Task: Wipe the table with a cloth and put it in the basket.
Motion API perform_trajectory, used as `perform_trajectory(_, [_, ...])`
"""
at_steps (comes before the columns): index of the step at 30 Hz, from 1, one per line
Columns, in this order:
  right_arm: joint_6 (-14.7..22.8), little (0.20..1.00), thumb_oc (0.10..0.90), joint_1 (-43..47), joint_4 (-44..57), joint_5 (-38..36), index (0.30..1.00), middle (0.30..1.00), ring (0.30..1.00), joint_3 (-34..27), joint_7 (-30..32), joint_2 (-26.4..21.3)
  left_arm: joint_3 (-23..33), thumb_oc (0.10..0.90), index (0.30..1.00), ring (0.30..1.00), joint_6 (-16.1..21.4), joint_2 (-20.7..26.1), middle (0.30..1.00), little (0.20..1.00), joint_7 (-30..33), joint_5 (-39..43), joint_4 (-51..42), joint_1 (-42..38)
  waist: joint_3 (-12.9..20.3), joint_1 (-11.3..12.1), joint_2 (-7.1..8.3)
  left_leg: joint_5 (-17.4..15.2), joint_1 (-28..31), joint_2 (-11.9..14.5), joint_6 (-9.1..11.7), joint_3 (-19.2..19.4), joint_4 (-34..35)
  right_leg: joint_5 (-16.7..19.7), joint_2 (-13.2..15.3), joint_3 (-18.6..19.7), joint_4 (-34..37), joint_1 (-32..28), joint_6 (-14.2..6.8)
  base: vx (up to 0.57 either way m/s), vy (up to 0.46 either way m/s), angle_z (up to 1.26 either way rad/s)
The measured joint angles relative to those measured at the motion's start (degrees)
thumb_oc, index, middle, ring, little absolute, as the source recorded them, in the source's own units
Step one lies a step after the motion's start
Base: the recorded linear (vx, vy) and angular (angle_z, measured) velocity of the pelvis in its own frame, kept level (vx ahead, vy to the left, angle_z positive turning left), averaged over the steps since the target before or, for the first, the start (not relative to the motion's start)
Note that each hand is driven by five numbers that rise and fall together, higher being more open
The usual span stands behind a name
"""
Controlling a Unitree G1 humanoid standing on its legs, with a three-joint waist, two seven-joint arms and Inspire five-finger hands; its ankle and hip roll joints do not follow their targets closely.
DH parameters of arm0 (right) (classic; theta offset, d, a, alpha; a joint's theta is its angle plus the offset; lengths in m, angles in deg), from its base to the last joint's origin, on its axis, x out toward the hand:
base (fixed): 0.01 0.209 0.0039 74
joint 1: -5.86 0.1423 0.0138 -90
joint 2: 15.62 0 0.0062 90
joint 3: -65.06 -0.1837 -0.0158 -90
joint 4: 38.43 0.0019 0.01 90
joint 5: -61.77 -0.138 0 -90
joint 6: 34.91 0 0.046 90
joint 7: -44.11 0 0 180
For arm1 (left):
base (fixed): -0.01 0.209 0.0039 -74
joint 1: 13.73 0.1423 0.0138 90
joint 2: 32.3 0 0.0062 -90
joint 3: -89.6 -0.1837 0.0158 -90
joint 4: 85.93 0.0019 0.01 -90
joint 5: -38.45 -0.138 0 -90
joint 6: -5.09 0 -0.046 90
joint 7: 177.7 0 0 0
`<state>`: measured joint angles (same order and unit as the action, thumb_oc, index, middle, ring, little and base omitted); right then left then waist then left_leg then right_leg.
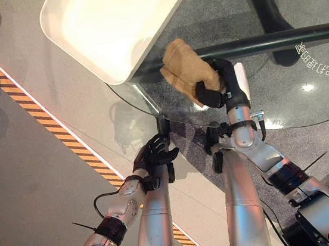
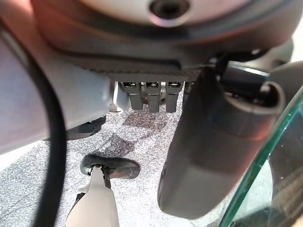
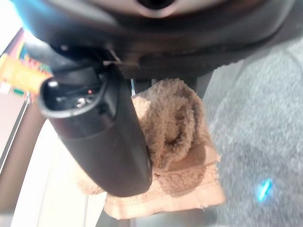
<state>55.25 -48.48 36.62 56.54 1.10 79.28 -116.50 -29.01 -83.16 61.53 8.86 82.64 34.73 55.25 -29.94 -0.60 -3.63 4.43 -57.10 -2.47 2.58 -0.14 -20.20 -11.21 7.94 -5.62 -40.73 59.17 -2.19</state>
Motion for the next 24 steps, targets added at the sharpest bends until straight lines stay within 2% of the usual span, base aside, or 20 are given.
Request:
perform_trajectory(7, [-0.2, 0.2, 0.1, -1.0, -0.4, -2.3, 0.3, 0.3, 0.3, -4.1, 2.8, -0.2, 0.1, 0.8, 0.9, 0.9, 0.4, 0.6, 0.9, 0.9, -0.7, 0.0, 0.1, 0.4, 0.1, -0.2, 0.88, -0.2, 0.1, 0.1, -0.6, 0.9, 0.2, 0.7, -0.3, 0.7, 0.7, 0.2, -0.3, -0.02, -0.034, -0.05])
perform_trajectory(13, [0.2, 0.2, 0.1, -1.0, -0.3, -6.1, 0.3, 0.3, 0.3, -8.3, 8.6, -0.6, 0.1, 0.8, 0.9, 0.9, 1.4, 1.1, 0.9, 0.9, -0.9, -0.1, 0.1, 0.6, 0.1, -1.2, 1.05, -0.1, -0.7, 0.2, -0.7, 1.3, 0.4, 1.2, -0.4, 1.3, 2.0, 0.8, -0.8, -0.01, -0.025, -0.06])
perform_trajectory(24, [-1.0, 0.2, 0.1, 0.3, -2.6, -8.8, 0.3, 0.3, 0.3, -10.2, 15.6, -2.7, 0.1, 0.8, 0.9, 0.9, 1.6, 1.4, 0.9, 0.9, -1.1, -0.1, 0.4, 0.6, -0.2, -1.2, 1.5, 0.0, -0.1, 0.0, -1.0, 2.2, 1.1, 1.7, -0.3, 2.3, 3.0, 0.4, -1.4, -0.01, -0.006, -0.01])
